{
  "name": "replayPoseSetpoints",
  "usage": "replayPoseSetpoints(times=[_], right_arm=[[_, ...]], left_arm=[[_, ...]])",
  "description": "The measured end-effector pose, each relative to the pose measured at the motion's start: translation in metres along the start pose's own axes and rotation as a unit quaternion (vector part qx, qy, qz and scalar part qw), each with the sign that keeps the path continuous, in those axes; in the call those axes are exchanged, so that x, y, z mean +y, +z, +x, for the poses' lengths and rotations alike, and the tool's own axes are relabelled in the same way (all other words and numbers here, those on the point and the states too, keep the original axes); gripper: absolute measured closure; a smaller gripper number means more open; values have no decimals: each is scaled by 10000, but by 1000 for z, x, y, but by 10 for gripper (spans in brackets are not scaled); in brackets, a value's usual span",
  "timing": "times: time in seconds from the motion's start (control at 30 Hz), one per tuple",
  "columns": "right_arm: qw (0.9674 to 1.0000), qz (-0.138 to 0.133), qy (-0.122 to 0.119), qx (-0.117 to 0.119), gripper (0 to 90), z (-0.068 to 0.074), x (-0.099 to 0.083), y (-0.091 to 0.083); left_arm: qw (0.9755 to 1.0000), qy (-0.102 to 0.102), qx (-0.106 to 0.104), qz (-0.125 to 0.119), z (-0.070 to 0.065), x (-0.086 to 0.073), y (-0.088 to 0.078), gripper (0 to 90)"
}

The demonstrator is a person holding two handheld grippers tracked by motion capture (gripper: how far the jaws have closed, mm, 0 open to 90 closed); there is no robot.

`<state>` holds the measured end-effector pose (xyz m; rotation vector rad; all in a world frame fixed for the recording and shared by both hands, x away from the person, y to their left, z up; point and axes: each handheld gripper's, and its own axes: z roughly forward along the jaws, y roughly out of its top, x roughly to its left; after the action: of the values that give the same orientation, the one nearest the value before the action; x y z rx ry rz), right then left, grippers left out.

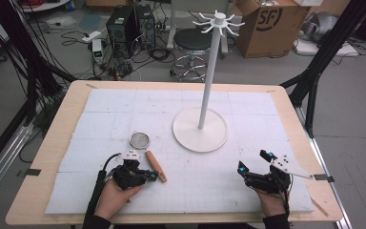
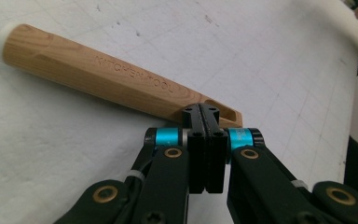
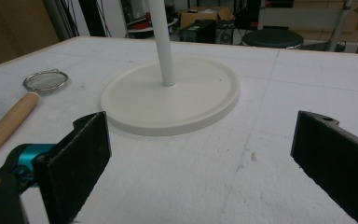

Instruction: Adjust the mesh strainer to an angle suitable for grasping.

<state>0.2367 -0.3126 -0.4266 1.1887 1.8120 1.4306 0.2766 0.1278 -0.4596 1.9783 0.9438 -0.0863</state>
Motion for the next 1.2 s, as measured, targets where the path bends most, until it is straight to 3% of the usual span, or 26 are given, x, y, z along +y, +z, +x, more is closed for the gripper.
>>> replayPoseSetpoints(times=[0.4, 0.6, 1.03, 1.1, 1.2], right_arm=[[9998, -54, -177, -2, 39, 6, 3, 3], [9997, -117, -188, -34, 39, 8, 5, 4], [9996, -89, -283, -33, 39, 10, 5, 5], [9996, -80, -279, -38, 39, 10, 5, 6], [9995, -81, -294, -46, 39, 10, 5, 6]], left_arm=[[9999, 43, 18, 111, -1, 13, 17, 897], [9997, -11, -126, 207, 1, 24, 31, 897], [9997, -118, -154, 169, 2, 36, 46, 897], [9998, -137, -39, 106, 2, 39, 49, 897], [9999, -111, -33, 107, 1, 42, 53, 897]])
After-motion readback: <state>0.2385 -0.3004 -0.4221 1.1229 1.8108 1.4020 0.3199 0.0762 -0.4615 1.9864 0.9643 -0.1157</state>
